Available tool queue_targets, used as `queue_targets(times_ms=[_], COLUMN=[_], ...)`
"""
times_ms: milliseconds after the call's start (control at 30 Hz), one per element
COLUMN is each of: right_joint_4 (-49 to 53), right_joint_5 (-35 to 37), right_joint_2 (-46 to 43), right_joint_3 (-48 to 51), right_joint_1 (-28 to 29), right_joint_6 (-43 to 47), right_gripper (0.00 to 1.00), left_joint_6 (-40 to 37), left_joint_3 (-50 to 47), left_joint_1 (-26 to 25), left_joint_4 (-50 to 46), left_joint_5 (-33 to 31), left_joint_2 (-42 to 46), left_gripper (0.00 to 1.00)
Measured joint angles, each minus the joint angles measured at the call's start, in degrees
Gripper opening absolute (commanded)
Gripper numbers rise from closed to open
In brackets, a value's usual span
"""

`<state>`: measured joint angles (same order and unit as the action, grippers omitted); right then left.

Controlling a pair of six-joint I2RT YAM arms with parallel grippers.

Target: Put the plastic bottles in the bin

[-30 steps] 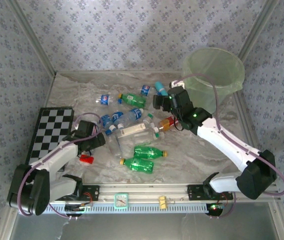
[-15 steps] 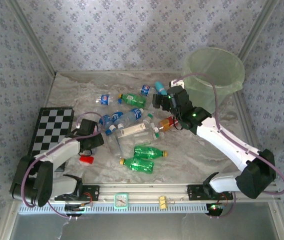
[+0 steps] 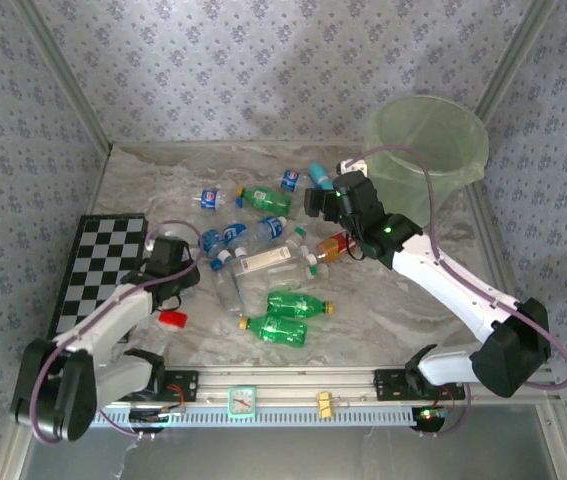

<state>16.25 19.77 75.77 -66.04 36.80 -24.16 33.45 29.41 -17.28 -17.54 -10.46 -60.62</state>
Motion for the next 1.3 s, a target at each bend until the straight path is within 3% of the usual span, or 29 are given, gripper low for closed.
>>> queue_targets(times_ms=[200,300,500,767,1133,1300], right_joint_4=[-2.8,-5.7,-10.7,-16.7,-21.1,-22.4], right_joint_5=[-7.6,-13.4,-24.7,-35.6,-42.2,-43.5], right_joint_2=[0.0,0.0,1.9,5.4,8.5,9.6], right_joint_3=[0.0,0.0,-1.9,-3.7,-3.6,-3.5], right_joint_1=[0.1,0.2,0.5,1.1,1.1,1.0], right_joint_6=[1.1,1.7,2.2,1.9,-0.2,-1.3], right_gripper=[1.0,1.0,1.0,0.98,0.92,0.83], left_joint_6=[-1.4,-1.9,-3.8,-7.0,-9.0,-9.5], left_joint_3=[-0.7,-0.9,0.1,5.1,6.6,7.2], left_joint_1=[0.0,-0.4,-4.6,-12.9,-17.2,-17.9], left_joint_4=[10.7,18.5,31.4,38.4,40.6,41.2], left_joint_5=[4.3,7.6,16.2,23.7,26.9,27.6], left_joint_2=[13.7,15.6,8.6,-1.6,-4.4,-4.4], left_gripper=[0.42,0.4,0.38,0.37,0.37,0.37])
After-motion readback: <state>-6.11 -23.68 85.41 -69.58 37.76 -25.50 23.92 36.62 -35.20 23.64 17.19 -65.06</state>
